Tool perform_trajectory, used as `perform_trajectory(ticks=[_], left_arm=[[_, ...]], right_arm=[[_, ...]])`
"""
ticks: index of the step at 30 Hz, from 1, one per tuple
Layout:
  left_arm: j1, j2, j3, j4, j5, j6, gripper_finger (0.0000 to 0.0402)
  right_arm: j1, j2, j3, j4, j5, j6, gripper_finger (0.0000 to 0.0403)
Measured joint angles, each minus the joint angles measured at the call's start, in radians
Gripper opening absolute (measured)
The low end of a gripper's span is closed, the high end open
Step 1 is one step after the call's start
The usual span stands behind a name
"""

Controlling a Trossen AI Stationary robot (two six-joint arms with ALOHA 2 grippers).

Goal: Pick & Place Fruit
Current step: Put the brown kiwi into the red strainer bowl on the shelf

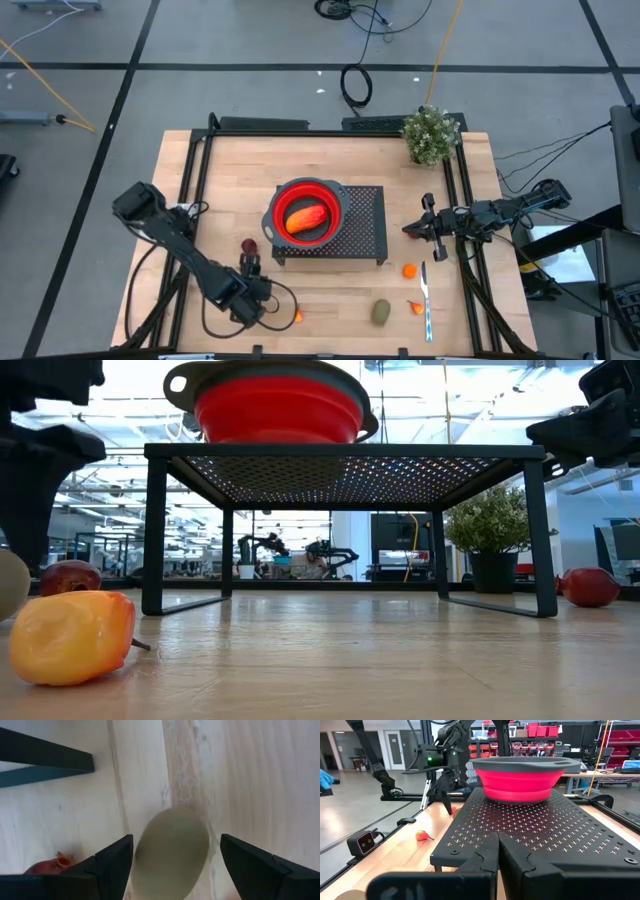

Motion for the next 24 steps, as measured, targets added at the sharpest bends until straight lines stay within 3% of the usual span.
perform_trajectory(ticks=[15, 24], left_arm=[[-0.022, 0.027, 0.0, 0.004, 0.054, -0.019, 0.0294], [-0.034, 0.027, 0.0, 0.006, 0.082, -0.038, 0.0219]], right_arm=[[0.0, 0.0, 0.0, 0.003, 0.0, 0.001, 0.0], [0.0, 0.0, 0.0, 0.004, -0.001, 0.001, 0.0]])
